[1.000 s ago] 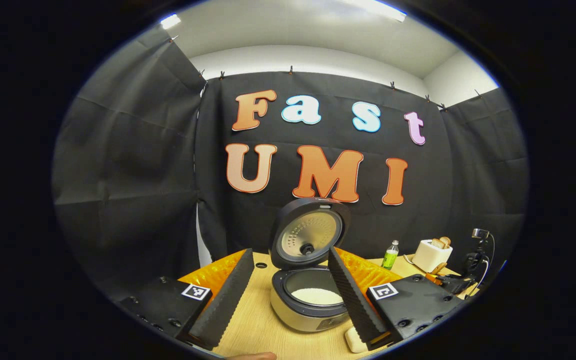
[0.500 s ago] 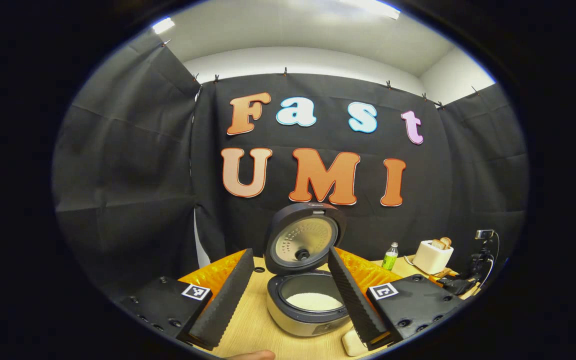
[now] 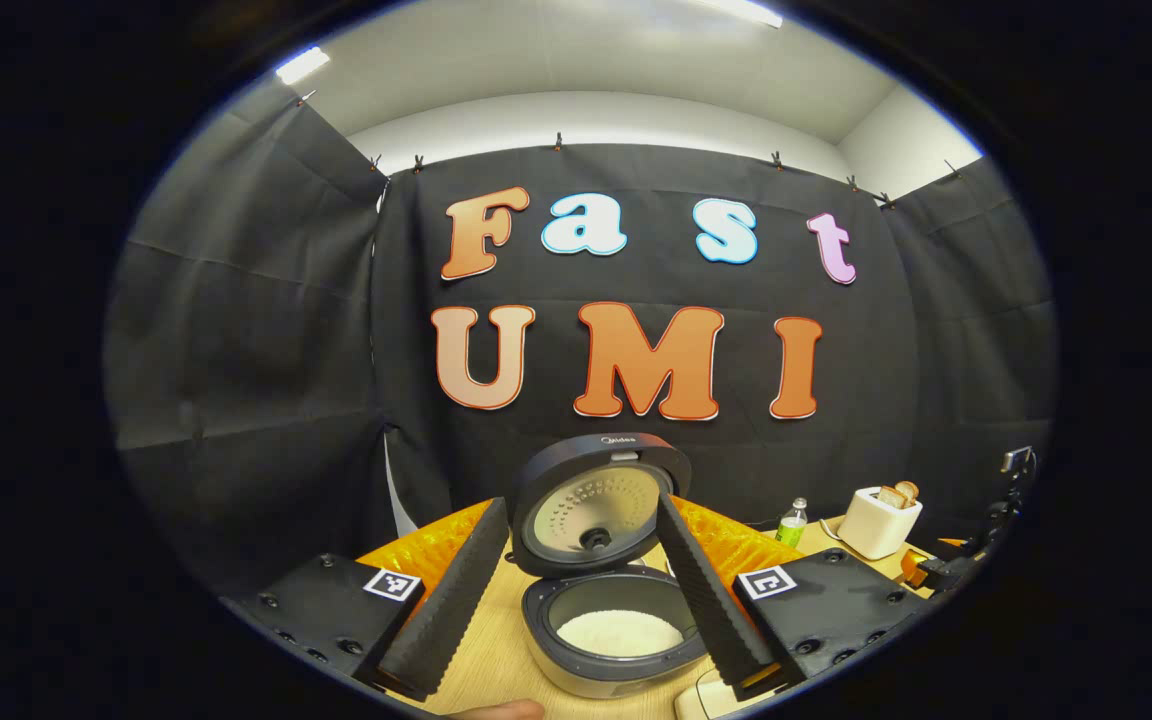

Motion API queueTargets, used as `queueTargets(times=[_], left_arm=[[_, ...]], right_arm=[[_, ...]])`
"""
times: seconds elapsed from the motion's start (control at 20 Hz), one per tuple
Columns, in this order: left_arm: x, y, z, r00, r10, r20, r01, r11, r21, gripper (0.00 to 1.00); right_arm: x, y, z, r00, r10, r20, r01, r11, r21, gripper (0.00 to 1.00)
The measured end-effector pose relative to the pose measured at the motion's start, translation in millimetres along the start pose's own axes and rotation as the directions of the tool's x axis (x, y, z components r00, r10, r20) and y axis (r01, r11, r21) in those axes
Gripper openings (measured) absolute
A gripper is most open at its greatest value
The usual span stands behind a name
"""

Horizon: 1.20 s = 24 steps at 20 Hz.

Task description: Close the left gripper, press the button to open the rice cooker; take a wooden spoon from the chopstick holder with the right hand, scoop a spoonful of rice and pour it into the rice cooker, then put the wooden spoon back into the chopstick holder.

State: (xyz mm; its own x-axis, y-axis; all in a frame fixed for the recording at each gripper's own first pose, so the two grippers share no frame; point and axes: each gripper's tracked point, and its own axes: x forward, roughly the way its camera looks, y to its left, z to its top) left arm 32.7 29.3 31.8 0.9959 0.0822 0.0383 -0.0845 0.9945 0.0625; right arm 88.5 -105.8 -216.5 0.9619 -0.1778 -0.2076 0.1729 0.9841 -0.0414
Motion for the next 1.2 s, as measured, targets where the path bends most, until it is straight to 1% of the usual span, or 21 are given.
queueTargets(times=[0.05,0.1,0.3,0.45,0.5,0.65,0.75,0.8,0.9,0.95,1.0,1.05,1.1,1.2], left_arm=[[11.0,-3.5,1.4,1.000,0.005,-0.010,-0.005,1.000,-0.002,0.99],[24.5,-7.3,4.4,1.000,0.008,-0.019,-0.008,1.000,-0.002,0.97],[76.6,-16.8,12.7,0.998,0.026,-0.058,-0.026,1.000,-0.003,0.96],[121.8,-11.0,22.9,0.994,0.086,-0.067,-0.080,0.993,0.088,0.97],[136.5,-10.0,25.1,0.992,0.099,-0.074,-0.092,0.991,0.100,0.97],[174.2,-9.6,25.8,0.988,0.116,-0.097,-0.106,0.990,0.097,0.97],[199.2,4.4,30.0,0.980,0.175,-0.090,-0.160,0.976,0.150,0.96],[209.8,4.0,27.2,0.979,0.178,-0.099,-0.161,0.974,0.157,1.00],[218.7,-1.9,2.5,0.973,0.165,-0.160,-0.139,0.977,0.160,1.00],[227.1,-0.5,-11.8,0.965,0.165,-0.203,-0.134,0.978,0.162,0.99],[232.9,-1.6,-8.8,0.973,0.149,-0.174,-0.127,0.983,0.130,0.97],[231.3,-4.5,-10.9,0.972,0.143,-0.185,-0.125,0.986,0.107,1.00],[230.0,-6.6,-10.1,0.973,0.130,-0.191,-0.116,0.990,0.083,1.00],[217.6,-19.7,-21.6,0.971,0.079,-0.224,-0.076,0.997,0.023,1.00]], right_arm=[[-4.2,-0.4,5.5,1.000,0.008,0.008,-0.008,1.000,-0.004,0.93],[-7.2,-1.7,10.1,1.000,0.010,0.016,-0.010,1.000,-0.014,0.93],[-15.0,-2.0,21.8,0.999,0.021,0.036,-0.018,0.997,-0.072,0.93],[-15.5,-2.2,22.1,0.999,0.029,0.031,-0.026,0.995,-0.096,0.93],[-14.3,-1.7,20.3,0.999,0.031,0.027,-0.028,0.995,-0.098,0.93],[-9.5,-7.7,15.3,1.000,0.022,0.018,-0.020,0.994,-0.106,0.93],[-6.1,-14.2,14.0,1.000,0.003,0.014,-0.001,0.994,-0.108,0.93],[-3.7,-15.5,14.9,1.000,-0.002,0.014,0.003,0.995,-0.100,0.93],[-3.0,-16.4,15.2,1.000,-0.004,0.013,0.005,0.997,-0.081,0.93],[-3.0,-17.4,16.2,1.000,-0.008,0.014,0.009,0.997,-0.078,0.93],[-2.5,-18.2,16.1,1.000,-0.012,0.013,0.013,0.996,-0.083,0.93],[-4.4,-19.6,15.4,1.000,-0.015,0.011,0.016,0.995,-0.096,0.93],[-6.9,-20.9,17.3,1.000,-0.022,0.014,0.023,0.994,-0.103,0.93],[-11.9,-21.6,23.1,0.999,-0.023,0.026,0.026,0.995,-0.095,0.93]])
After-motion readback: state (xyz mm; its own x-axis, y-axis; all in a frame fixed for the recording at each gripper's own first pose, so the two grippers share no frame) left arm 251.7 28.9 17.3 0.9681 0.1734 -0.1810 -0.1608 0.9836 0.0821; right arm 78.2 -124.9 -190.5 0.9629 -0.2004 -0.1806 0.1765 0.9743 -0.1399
